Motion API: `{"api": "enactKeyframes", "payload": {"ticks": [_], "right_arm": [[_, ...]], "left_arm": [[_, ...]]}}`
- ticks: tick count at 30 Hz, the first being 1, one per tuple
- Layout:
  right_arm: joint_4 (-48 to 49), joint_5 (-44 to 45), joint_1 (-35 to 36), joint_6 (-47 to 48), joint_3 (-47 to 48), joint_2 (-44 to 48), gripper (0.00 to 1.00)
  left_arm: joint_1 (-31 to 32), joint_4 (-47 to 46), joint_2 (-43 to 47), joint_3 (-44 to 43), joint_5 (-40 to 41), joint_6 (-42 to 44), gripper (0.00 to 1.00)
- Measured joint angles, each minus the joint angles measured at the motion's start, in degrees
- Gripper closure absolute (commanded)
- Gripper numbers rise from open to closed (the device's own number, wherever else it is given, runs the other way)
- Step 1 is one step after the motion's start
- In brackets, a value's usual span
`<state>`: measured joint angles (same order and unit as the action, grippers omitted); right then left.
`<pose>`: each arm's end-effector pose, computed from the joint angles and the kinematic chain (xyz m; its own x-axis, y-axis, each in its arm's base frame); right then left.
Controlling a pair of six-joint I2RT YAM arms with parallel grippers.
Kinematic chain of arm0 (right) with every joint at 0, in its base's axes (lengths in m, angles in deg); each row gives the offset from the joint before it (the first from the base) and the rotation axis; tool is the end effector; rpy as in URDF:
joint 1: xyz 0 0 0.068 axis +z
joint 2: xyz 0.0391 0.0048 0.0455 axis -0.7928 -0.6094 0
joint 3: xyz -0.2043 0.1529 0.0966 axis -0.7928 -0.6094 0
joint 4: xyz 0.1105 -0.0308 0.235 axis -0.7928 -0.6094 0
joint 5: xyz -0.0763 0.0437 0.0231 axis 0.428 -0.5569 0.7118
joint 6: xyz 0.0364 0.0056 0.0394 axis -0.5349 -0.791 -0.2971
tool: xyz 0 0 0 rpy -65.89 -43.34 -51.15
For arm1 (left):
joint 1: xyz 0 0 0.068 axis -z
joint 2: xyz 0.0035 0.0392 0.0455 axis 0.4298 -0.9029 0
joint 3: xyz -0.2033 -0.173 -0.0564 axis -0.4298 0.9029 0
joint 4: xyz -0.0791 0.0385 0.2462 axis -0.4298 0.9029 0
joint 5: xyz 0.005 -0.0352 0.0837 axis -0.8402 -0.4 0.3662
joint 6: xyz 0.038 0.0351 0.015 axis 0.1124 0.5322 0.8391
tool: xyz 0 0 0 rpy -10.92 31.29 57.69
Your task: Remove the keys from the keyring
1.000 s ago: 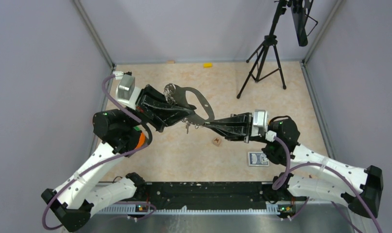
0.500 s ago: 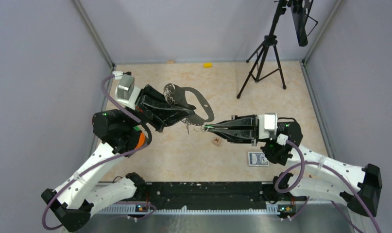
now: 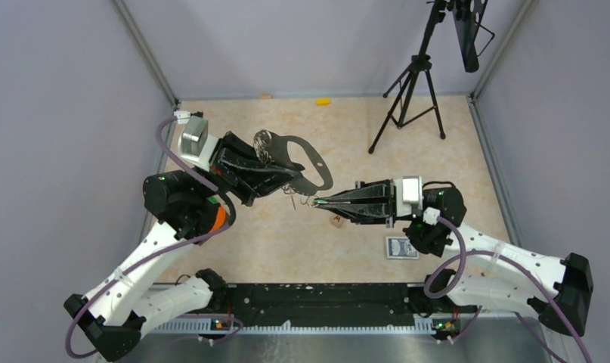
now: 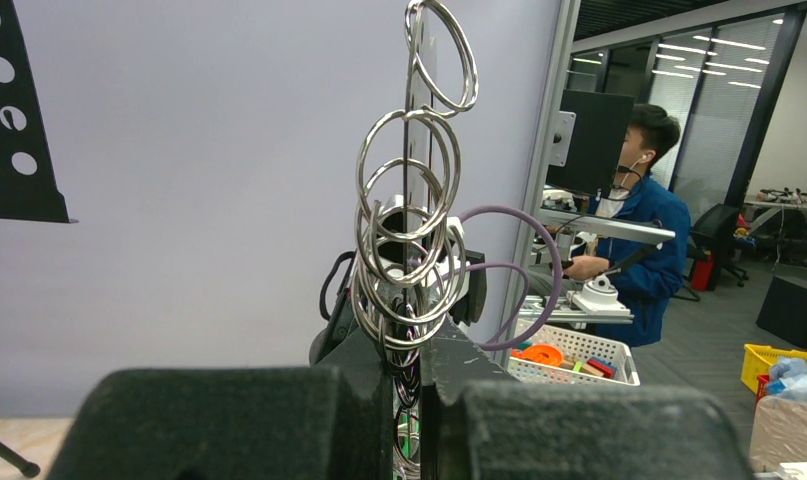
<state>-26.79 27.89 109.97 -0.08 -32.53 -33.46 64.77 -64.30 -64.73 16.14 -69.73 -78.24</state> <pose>0.0868 0.1766 0.4107 0.3263 0.5727 -0.7520 -0.9253 0.0307 -0.3780 0.1038 -0.1172 0.4943 -0.1749 -0.5448 -0.8201 0.9796 -0.1798 -0.0894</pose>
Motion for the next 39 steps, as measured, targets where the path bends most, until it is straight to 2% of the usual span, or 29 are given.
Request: {"api": "enactKeyframes", "payload": {"ticks": [13,19,21,25,35,39], "right_arm": [[-12.07,-0.39,0.0,7.65,2.82,0.42,1.0],[-13.16,-0.28,0.0,8.74,3.1,0.68,0.99],[-13.22,-0.02,0.0,8.81,3.1,0.85,0.93],[-12.98,0.9,0.0,8.81,2.75,1.66,0.88],[-12.68,1.9,0.0,8.76,-0.04,3.26,0.89],[-12.57,2.08,0.0,8.72,-0.35,3.37,0.83]], "left_arm": [[0.0,0.09,0.0,0.0,-0.04,0.02,1.0],[0.0,0.31,0.0,0.0,-0.09,0.02,1.0],[0.0,0.35,0.0,0.0,-0.24,0.04,1.0],[0.0,0.68,0.0,-0.09,-0.5,0.07,1.0],[0.0,0.98,0.0,-0.42,-0.68,0.11,1.0],[0.0,1.01,0.0,-0.42,-0.68,0.11,1.0]]}}
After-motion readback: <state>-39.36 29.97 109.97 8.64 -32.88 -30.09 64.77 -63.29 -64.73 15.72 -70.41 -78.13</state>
